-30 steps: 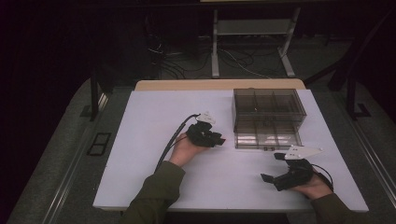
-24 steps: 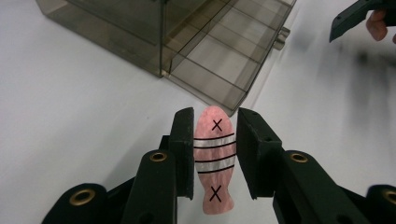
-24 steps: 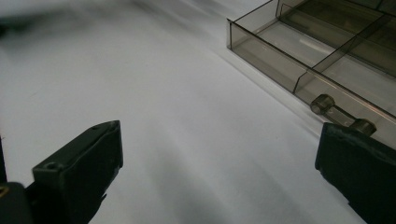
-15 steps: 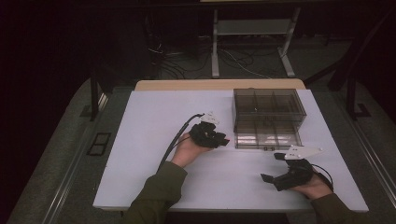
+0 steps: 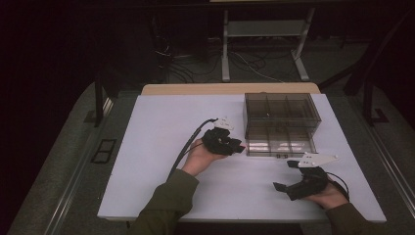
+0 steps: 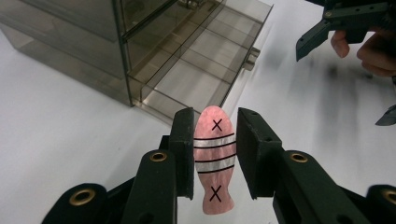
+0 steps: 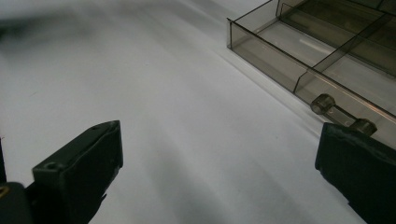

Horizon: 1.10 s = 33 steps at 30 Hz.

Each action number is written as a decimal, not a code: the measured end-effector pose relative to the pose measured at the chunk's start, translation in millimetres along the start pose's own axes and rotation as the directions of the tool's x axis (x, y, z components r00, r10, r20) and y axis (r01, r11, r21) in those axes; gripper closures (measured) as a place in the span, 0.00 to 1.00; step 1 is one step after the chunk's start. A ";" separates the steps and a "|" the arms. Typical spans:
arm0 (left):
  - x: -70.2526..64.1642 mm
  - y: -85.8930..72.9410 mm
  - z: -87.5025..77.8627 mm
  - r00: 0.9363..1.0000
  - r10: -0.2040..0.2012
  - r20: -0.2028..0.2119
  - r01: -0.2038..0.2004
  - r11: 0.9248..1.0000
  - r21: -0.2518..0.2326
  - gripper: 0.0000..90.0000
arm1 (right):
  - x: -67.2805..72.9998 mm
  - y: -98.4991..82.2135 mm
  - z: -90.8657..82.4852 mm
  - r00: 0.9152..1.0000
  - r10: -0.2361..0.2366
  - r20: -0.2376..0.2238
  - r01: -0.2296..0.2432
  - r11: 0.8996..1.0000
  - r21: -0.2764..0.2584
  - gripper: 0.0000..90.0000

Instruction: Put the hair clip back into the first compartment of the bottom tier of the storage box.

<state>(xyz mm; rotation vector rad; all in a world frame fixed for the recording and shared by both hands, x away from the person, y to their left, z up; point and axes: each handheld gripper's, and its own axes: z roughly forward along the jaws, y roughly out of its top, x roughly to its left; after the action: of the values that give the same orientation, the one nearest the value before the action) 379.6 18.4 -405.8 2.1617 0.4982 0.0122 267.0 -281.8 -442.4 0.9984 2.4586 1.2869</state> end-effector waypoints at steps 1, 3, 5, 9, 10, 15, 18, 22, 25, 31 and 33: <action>-0.7 0.7 0.6 1.000 0.000 0.001 0.000 1.000 -0.001 0.75 | 0.0 0.0 0.0 1.000 0.000 0.000 0.000 1.000 0.000 0.00; -1.5 2.1 1.9 1.000 0.005 0.005 -0.005 1.000 0.000 0.75 | -0.1 0.0 0.0 1.000 0.001 0.000 -0.001 1.000 0.000 0.00; -2.2 3.3 3.4 1.000 0.005 0.009 -0.005 1.000 -0.001 0.75 | -0.1 0.0 -0.1 1.000 0.001 0.001 -0.001 1.000 0.000 0.00; -2.0 5.9 6.8 1.000 0.005 0.014 -0.005 1.000 0.004 0.75 | 0.0 -0.1 -0.2 1.000 0.001 0.002 -0.001 1.000 0.001 0.00; -1.6 7.0 7.7 1.000 0.011 0.013 -0.011 1.000 0.004 0.75 | 0.1 -0.1 -0.2 1.000 0.001 0.002 -0.001 1.000 0.001 0.00; -1.3 13.2 14.2 1.000 0.020 0.019 -0.020 1.000 0.006 0.75 | 0.1 -0.1 -0.4 1.000 0.000 0.002 0.000 1.000 0.000 0.00; -1.3 16.2 18.3 1.000 0.021 0.021 -0.021 1.000 0.006 0.75 | 0.1 -0.1 -0.5 1.000 0.002 0.001 -0.002 1.000 -0.001 0.00; 0.2 19.3 23.2 1.000 0.019 0.024 -0.019 1.000 0.004 0.75 | 0.2 -0.2 -0.9 1.000 0.003 0.001 -0.003 1.000 -0.001 0.00; 1.5 22.2 26.2 1.000 0.015 0.022 -0.015 1.000 0.000 0.75 | 0.3 -0.3 -1.0 1.000 0.003 0.001 -0.003 1.000 -0.001 0.00; 3.6 26.7 32.6 1.000 0.017 0.019 -0.017 1.000 0.000 0.75 | 0.1 -0.3 -0.9 1.000 0.005 0.001 -0.005 1.000 -0.001 0.00; 5.3 28.0 34.3 1.000 0.020 0.020 -0.021 1.000 0.006 0.75 | 0.1 -0.3 -0.9 1.000 0.005 0.001 -0.005 1.000 0.000 0.00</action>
<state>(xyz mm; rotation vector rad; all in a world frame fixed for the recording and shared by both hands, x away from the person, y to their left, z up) 400.6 -21.0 -405.6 2.1706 0.4649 0.0000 266.3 -282.4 -442.1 1.0054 2.4564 1.2880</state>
